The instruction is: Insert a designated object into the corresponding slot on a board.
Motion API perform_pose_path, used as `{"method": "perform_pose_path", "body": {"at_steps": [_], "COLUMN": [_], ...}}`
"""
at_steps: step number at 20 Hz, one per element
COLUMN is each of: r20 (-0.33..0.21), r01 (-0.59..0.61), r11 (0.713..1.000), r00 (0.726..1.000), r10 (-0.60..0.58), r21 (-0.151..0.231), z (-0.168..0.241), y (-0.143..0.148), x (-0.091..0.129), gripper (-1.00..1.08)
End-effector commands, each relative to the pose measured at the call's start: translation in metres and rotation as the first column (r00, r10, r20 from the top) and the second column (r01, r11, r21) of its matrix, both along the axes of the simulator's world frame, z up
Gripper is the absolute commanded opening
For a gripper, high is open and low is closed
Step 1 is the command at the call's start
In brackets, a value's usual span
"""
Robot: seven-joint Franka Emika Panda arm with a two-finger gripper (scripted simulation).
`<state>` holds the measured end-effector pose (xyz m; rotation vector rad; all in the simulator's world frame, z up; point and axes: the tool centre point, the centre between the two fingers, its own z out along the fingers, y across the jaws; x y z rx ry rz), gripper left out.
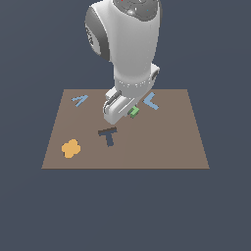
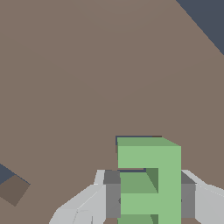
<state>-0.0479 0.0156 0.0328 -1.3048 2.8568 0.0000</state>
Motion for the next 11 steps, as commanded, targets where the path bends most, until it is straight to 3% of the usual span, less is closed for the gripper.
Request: {"method": "perform_pose_path", "body": {"at_steps": [1, 2, 11], "r20": [0.000, 0.000, 0.000], "r01": [-0.001, -0.001, -0.001], "r11": [1.000, 1.000, 1.000], "r00": [1.000, 1.000, 1.000], "r10": [0.001, 0.001, 0.001], "r21": [0.000, 0.000, 0.000], "z": [-0.0030, -0.0030, -0.0030], "y": [0.0000, 0.0000, 0.0000], "x": [0.0001, 0.0001, 0.0001], "gripper": [-1.00, 1.00, 1.00]}}
